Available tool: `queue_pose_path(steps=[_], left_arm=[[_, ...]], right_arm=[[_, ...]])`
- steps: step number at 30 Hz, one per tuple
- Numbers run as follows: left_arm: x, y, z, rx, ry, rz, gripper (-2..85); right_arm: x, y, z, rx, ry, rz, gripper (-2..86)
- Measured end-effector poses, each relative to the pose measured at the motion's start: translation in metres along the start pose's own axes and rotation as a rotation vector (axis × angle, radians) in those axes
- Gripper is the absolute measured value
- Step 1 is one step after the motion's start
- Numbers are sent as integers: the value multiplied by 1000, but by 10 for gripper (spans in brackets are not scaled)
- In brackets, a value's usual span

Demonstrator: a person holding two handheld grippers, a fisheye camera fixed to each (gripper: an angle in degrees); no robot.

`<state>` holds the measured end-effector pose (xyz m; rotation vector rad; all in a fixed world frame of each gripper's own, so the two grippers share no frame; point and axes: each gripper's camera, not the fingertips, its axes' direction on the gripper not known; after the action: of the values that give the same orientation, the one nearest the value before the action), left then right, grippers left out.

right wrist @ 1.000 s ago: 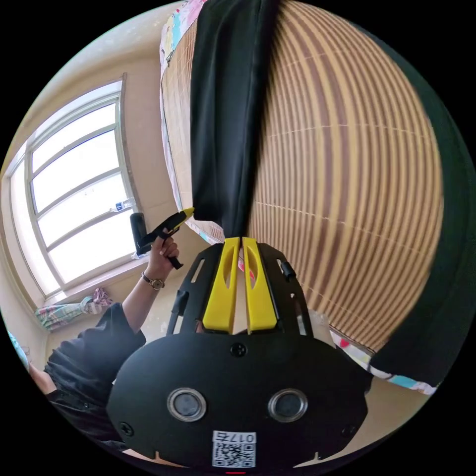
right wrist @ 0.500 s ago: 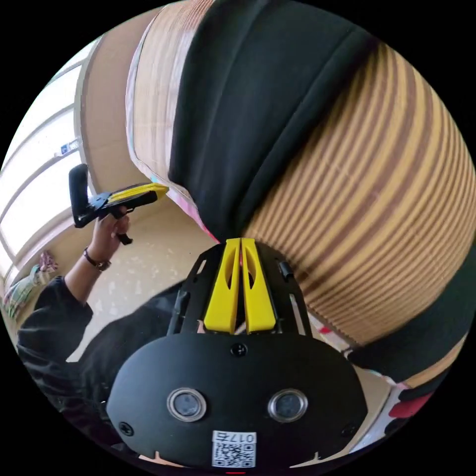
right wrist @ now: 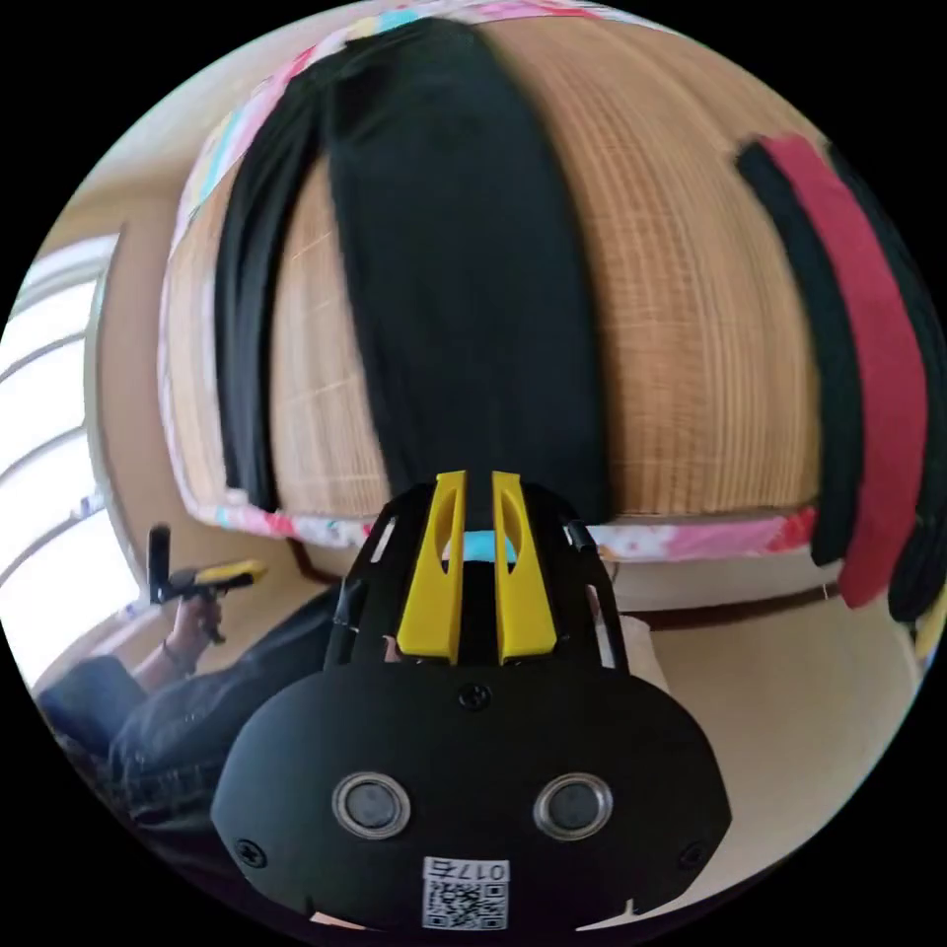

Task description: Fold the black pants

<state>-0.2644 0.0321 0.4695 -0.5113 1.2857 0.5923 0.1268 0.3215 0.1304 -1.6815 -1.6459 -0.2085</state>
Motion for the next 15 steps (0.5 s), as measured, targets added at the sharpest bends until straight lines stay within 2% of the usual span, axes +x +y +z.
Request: queue_pose_path(steps=[3,5,9,12,15], left_arm=[[32,-33,10,1,-8,96,-7],[53,-50,16,22,5,131,-3],[106,-88,42,68,24,174,39],[146,-111,69,82,34,193,53],[190,-133,96,94,97,206,64]], right_arm=[[51,3,-7,21,-12,135,89],[60,4,5,-41,-159,106,100],[43,18,12,-34,-79,77,59],[25,25,12,-70,-133,47,39],[-6,42,-17,-8,-197,-22,31]])
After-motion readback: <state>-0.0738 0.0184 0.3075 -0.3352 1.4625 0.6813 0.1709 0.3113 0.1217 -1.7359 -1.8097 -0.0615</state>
